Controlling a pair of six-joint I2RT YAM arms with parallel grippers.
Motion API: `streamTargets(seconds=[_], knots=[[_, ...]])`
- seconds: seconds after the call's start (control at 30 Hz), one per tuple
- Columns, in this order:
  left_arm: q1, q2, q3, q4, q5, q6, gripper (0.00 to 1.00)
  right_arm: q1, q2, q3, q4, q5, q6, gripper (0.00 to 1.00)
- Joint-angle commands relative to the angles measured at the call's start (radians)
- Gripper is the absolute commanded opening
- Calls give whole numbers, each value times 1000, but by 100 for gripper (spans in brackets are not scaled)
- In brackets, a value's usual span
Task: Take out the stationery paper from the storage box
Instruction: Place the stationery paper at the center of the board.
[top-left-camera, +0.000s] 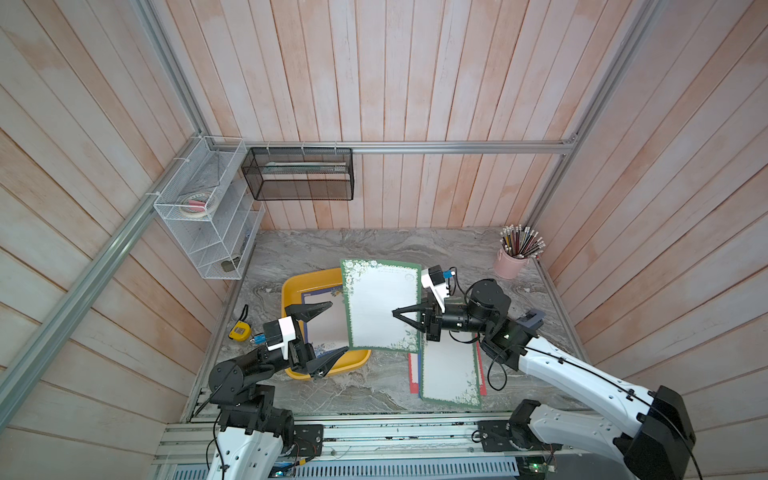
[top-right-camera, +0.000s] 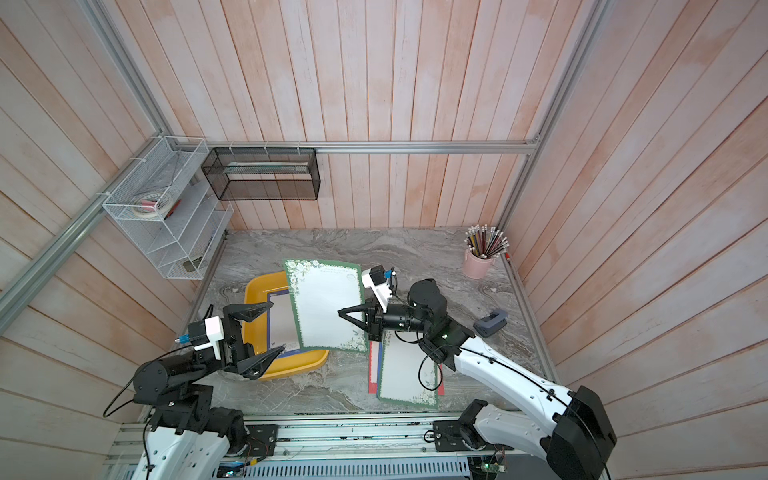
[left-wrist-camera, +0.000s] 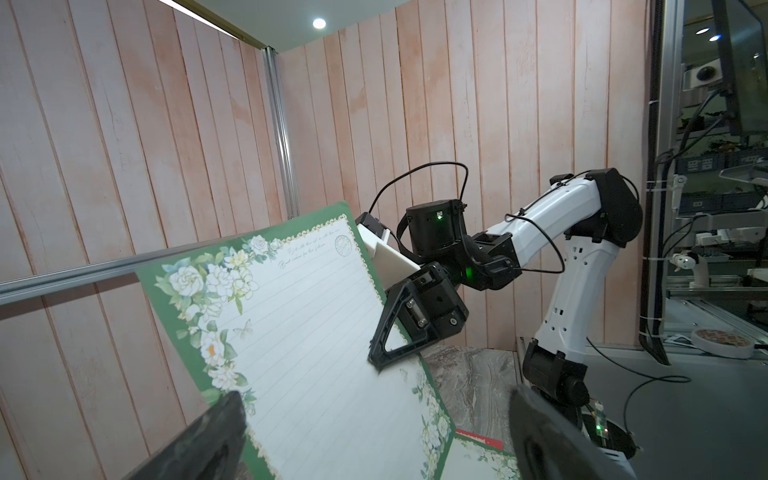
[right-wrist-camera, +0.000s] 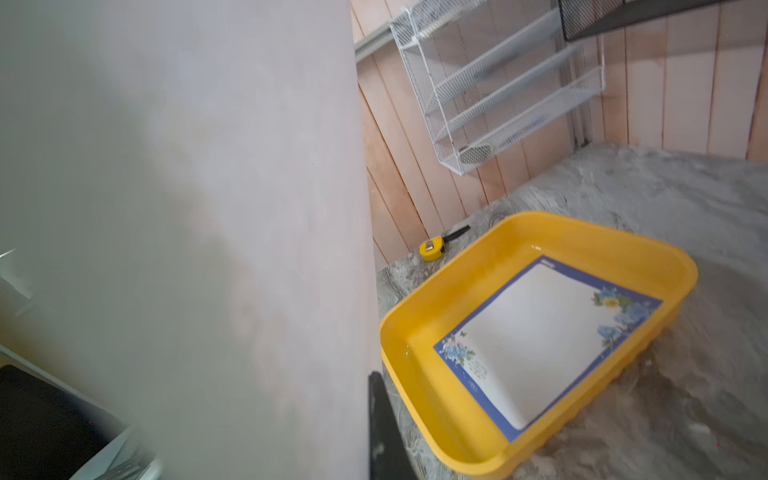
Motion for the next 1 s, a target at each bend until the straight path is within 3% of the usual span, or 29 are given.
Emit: streamTargets(seconds=[0.0, 0.3, 0.53, 0.97], knots=[[6, 7, 8, -15, -20, 16, 100, -72, 9, 31, -212, -56, 84, 0], [8, 21, 14, -34, -19, 27, 100, -325, -16, -69, -614, -62, 148, 0], [10, 26, 15, -40, -21, 29, 100, -389, 11, -148, -749, -92, 126, 0], [10, 27, 23, -51, -22, 37, 100, -509, 91, -345, -578, -219, 203, 3]])
